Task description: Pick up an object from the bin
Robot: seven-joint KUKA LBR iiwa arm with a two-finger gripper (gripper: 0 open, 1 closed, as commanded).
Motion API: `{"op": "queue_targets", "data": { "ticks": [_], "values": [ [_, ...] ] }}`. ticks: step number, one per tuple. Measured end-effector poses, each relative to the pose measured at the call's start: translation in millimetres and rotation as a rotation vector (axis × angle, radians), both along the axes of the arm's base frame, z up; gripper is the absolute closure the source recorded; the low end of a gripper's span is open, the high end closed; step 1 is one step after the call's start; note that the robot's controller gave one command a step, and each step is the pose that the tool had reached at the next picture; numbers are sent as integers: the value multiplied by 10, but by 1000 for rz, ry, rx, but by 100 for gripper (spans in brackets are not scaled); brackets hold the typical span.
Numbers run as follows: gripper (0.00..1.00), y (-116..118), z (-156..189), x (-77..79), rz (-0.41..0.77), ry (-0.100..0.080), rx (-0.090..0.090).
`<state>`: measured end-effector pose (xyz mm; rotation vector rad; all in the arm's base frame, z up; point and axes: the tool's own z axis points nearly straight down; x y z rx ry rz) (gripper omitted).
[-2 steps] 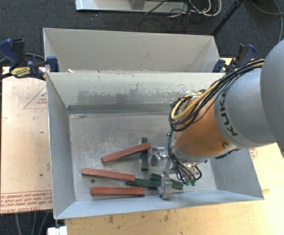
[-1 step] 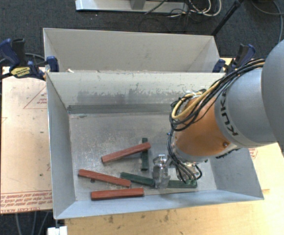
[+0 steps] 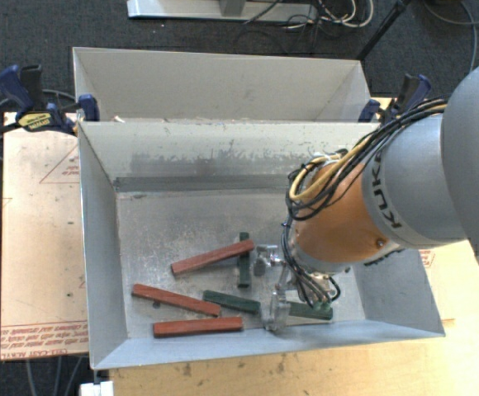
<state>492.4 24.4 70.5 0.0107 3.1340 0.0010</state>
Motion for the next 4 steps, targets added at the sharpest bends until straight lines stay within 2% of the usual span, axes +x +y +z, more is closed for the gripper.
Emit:
{"op": "queue_targets", "data": {
  "ticks": [1,2,3,4],
  "values": [
    [0,778,128,124,-53,4,5],
    [0,282,132,70,-113,9,-2],
    [0,364,8,-98,-252,-2,3],
    [100,366,0,-120,-250,6,1]
  ]
}}
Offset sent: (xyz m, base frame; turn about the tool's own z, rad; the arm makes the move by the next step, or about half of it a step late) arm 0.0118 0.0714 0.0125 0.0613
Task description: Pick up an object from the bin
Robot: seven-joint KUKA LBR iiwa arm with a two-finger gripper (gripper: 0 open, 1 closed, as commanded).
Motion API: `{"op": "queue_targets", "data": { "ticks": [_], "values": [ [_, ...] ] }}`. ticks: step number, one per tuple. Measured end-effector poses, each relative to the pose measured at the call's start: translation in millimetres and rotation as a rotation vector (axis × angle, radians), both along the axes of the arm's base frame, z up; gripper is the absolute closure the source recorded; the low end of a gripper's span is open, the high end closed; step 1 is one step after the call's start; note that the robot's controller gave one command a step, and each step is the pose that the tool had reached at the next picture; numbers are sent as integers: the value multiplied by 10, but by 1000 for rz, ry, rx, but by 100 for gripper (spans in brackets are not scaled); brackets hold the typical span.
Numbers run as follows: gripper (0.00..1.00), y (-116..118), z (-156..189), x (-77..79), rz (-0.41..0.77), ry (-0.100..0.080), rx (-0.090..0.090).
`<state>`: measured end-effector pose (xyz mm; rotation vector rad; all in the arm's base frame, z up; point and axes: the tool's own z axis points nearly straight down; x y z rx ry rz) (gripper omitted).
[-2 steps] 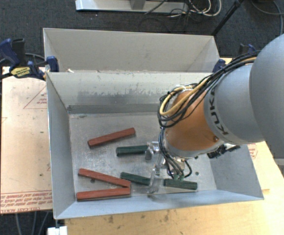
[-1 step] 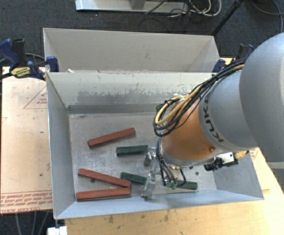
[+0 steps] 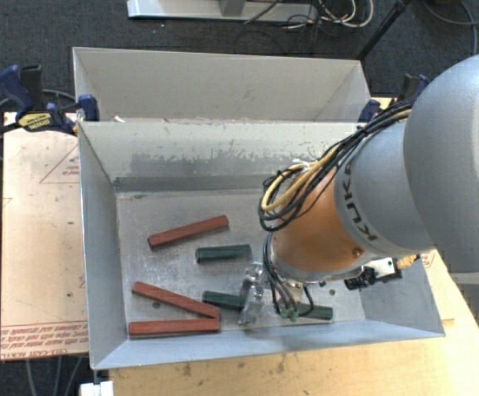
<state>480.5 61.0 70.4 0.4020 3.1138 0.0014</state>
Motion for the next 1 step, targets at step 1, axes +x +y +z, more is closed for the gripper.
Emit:
{"op": "queue_targets", "data": {
  "ticks": [1],
  "values": [
    [100,828,1526,15,167,-7,3]
  ]
}}
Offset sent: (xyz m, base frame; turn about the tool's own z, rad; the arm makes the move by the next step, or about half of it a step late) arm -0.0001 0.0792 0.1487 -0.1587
